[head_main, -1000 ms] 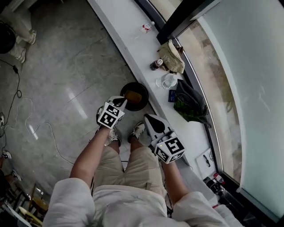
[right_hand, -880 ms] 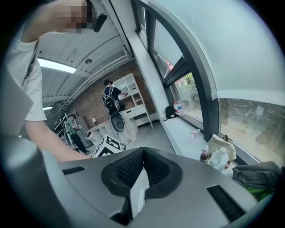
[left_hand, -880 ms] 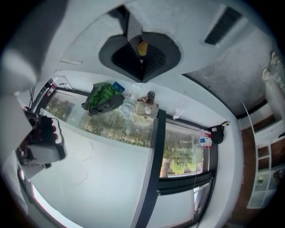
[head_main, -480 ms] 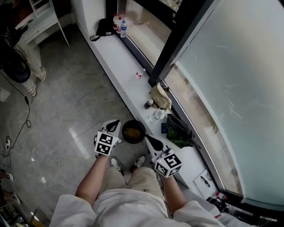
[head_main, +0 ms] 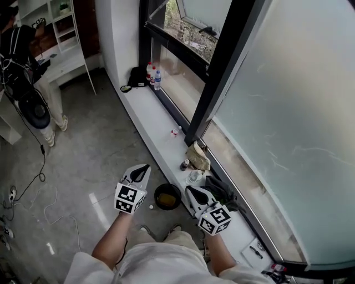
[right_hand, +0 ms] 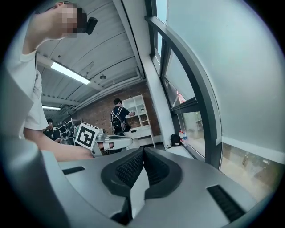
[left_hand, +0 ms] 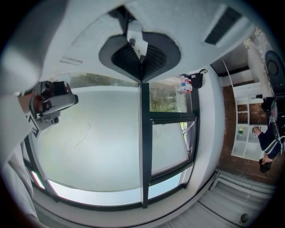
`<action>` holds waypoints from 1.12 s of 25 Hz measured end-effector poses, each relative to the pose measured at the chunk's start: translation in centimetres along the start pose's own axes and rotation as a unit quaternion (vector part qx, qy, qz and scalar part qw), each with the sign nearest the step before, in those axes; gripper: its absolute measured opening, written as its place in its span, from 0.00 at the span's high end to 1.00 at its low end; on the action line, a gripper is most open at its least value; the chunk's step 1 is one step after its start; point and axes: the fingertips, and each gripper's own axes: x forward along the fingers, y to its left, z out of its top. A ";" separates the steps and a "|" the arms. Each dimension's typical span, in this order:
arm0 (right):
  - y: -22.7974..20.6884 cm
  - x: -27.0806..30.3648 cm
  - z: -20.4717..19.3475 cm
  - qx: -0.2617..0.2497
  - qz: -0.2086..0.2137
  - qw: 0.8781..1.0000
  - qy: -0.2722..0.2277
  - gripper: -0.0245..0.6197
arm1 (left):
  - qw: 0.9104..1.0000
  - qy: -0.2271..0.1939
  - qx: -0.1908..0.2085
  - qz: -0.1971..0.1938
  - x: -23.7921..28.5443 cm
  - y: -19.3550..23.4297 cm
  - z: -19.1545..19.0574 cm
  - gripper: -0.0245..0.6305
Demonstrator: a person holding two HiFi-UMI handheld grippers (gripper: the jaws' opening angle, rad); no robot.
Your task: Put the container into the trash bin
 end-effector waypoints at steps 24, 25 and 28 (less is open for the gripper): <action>-6.9 -9.7 13.7 -0.120 -0.164 0.973 -0.113 0.96 | 0.986 -0.144 -0.005 0.078 -12.3 2.4 12.5 0.93; -7.2 -10.0 13.5 -0.117 -0.169 0.972 -0.111 0.96 | 0.986 -0.146 -0.005 0.082 -12.6 2.4 12.6 0.93; -8.0 -10.6 12.9 -0.102 -0.180 0.972 -0.111 0.96 | 0.985 -0.152 -0.003 0.087 -12.9 2.4 12.5 0.93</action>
